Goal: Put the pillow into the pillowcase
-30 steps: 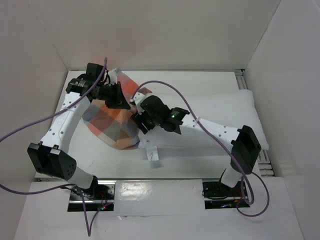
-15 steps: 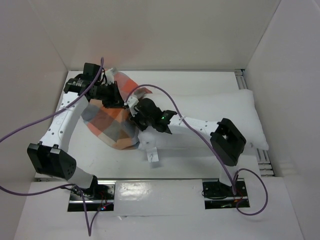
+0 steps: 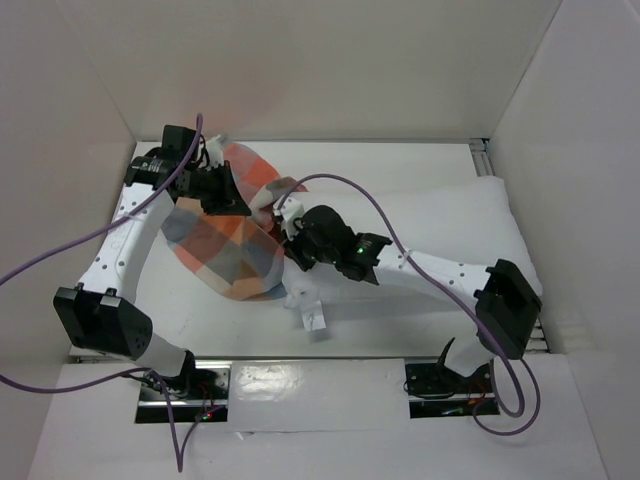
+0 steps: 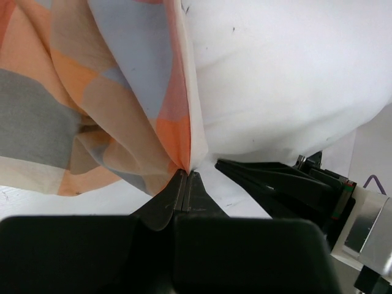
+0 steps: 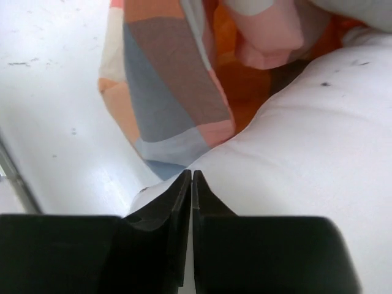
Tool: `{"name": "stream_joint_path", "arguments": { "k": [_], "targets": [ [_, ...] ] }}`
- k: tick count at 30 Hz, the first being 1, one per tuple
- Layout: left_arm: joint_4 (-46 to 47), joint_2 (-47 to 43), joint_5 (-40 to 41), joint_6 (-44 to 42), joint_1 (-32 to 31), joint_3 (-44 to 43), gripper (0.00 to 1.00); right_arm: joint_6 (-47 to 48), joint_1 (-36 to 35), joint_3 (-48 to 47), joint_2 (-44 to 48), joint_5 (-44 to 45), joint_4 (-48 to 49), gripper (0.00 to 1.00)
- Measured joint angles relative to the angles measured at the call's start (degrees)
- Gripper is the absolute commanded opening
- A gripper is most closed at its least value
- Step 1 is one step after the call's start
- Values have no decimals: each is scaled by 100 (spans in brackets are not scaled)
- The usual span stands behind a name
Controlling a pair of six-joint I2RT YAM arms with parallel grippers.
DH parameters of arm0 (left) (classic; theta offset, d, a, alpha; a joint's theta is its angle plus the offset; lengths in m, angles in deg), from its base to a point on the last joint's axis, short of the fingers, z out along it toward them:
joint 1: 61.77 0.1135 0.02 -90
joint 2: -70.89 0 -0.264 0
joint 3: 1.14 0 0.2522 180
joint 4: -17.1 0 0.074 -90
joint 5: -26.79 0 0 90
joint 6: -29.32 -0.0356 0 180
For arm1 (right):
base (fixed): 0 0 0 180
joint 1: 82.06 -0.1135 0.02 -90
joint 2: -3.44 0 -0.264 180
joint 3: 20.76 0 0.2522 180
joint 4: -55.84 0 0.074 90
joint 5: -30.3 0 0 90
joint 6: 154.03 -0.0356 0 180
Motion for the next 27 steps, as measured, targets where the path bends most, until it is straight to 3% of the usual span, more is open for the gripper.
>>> {"name": "stream_joint_path", "arguments": {
  "k": [2, 5, 7, 16, 20, 22, 24, 25, 27],
  "targets": [
    [0, 0, 0, 0, 4, 0, 0, 9, -2, -70, -52, 94, -20, 24],
    [2, -2, 2, -2, 4, 0, 0, 96, -2, -365, -466, 153, -118, 59],
    [9, -2, 0, -2, 4, 17, 0, 199, -2, -603, -822, 131, -142, 67],
    [9, -133, -2, -11, 4, 273, 0, 479, -2, -1167, -1650, 81, -111, 71],
    [4, -164, 4, -35, 31, 273, 0, 568, 17, -1169, -1775, -59, 31, 65],
    [9, -164, 0, -35, 50, 273, 0, 605, 55, -1169, -1805, -212, 87, 53],
    [4, -166, 2, -33, 59, 273, 0, 608, 79, -1169, -1834, -317, 146, 36],
    [4, -166, 0, -33, 61, 273, 0, 592, 83, -1161, -1834, -363, 179, 14],
    [2, -166, 0, -33, 61, 273, 0, 540, 103, -1073, -1814, -396, 382, 4]
  ]
}}
